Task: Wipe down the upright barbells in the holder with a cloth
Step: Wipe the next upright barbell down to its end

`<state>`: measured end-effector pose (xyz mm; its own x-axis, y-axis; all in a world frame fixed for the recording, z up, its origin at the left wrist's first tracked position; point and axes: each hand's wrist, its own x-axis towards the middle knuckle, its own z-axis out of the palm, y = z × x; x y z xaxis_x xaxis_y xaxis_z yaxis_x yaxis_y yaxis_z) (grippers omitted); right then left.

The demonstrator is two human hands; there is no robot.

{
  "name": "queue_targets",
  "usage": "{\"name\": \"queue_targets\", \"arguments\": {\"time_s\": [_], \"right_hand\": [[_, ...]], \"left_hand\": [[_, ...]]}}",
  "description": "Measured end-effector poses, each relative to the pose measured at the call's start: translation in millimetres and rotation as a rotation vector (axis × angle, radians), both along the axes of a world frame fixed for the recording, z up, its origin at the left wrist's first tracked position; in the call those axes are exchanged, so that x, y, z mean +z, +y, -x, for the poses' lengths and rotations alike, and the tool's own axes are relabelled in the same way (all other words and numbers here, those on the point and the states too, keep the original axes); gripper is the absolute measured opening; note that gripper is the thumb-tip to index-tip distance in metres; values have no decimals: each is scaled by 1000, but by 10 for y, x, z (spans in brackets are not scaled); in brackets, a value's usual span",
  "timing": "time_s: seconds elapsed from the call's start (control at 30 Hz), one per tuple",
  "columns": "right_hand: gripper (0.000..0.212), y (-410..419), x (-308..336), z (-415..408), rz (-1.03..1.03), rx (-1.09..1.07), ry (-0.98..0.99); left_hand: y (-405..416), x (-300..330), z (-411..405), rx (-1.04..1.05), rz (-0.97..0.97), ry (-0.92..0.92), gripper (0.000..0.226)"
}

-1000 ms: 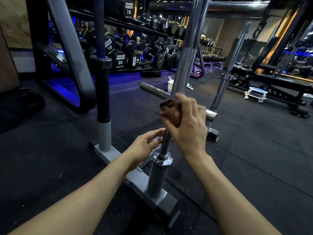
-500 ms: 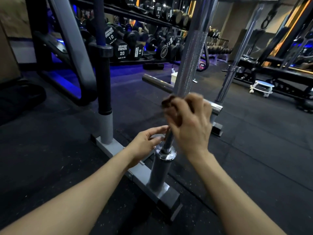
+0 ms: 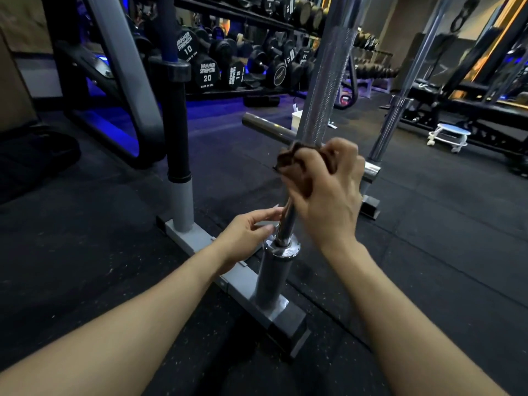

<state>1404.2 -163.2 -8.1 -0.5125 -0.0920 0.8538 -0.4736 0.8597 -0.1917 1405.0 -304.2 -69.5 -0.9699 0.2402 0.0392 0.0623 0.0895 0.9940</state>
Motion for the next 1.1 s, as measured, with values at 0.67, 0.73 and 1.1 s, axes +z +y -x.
{"name": "queue_targets", "arguments": {"time_s": [0.67, 0.73, 1.1], "right_hand": [[36, 161, -547, -17, -184, 22, -268], [40, 202, -758, -45, -247, 26, -369], [38, 338, -664, -124, -444, 71, -614]], "left_hand": [[39, -275, 76, 41, -29, -31, 34], [35, -292, 50, 51, -24, -28, 37], [33, -418, 59, 38, 266, 6, 74]]}}
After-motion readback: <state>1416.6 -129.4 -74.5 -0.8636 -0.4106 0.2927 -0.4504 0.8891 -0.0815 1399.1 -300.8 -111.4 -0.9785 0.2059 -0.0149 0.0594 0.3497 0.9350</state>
